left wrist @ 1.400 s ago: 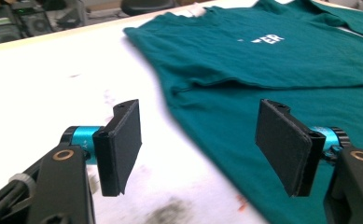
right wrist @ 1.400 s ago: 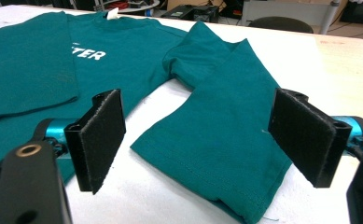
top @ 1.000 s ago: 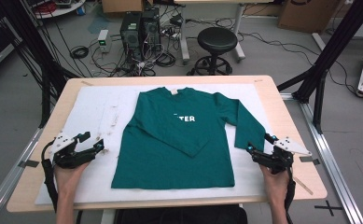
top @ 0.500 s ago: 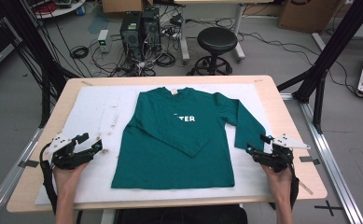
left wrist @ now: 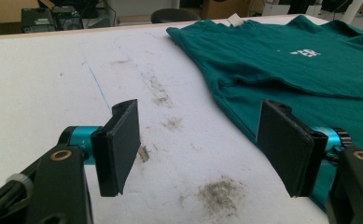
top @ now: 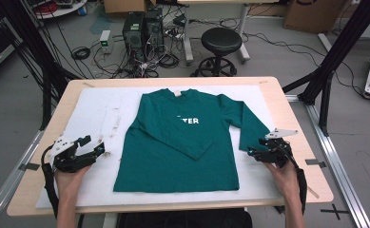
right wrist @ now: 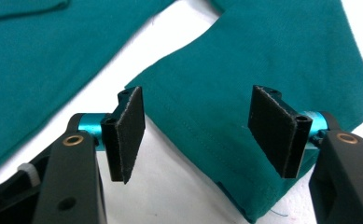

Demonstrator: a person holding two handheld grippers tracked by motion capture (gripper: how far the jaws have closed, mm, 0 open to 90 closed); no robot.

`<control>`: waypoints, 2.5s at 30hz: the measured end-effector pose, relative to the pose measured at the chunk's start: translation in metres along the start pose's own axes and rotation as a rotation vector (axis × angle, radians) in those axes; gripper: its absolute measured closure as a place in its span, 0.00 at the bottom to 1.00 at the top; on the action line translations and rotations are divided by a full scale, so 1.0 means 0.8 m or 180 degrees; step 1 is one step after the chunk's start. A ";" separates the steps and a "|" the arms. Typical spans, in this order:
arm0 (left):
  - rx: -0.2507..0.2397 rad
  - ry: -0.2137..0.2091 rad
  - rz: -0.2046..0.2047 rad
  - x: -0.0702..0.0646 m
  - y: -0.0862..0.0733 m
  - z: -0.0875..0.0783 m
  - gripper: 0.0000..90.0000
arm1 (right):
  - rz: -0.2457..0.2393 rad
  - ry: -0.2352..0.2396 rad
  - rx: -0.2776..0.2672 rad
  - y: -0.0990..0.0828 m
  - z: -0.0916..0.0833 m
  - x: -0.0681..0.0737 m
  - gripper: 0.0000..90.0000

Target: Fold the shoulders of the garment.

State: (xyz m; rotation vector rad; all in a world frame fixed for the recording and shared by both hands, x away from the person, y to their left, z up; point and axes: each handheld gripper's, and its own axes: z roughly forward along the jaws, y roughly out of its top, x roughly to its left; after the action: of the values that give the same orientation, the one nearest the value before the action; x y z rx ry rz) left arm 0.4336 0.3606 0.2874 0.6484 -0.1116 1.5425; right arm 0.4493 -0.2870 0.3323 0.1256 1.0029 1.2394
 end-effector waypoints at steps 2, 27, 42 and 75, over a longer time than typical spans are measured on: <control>0.0009 -0.0001 0.0001 0.000 0.000 0.000 0.34 | -0.0028 0.0005 0.0066 0.000 0.001 0.000 0.43; 0.0036 0.0002 0.0024 -0.001 0.000 0.001 0.35 | 0.0164 -0.0095 -0.0111 0.007 -0.005 -0.005 0.97; 0.0057 0.0011 0.0008 -0.001 0.001 0.002 0.35 | 0.0284 0.0326 -0.0569 0.060 -0.030 0.027 0.97; 0.0087 0.0076 -0.0041 0.000 0.001 0.003 0.35 | -0.0187 0.1038 -0.0649 0.151 0.027 0.171 0.98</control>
State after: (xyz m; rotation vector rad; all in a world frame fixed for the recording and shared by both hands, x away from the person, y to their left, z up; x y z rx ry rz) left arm 0.4337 0.3595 0.2899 0.6511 -0.0682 1.5412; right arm 0.3736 -0.1197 0.3378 -0.2710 1.1425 1.3259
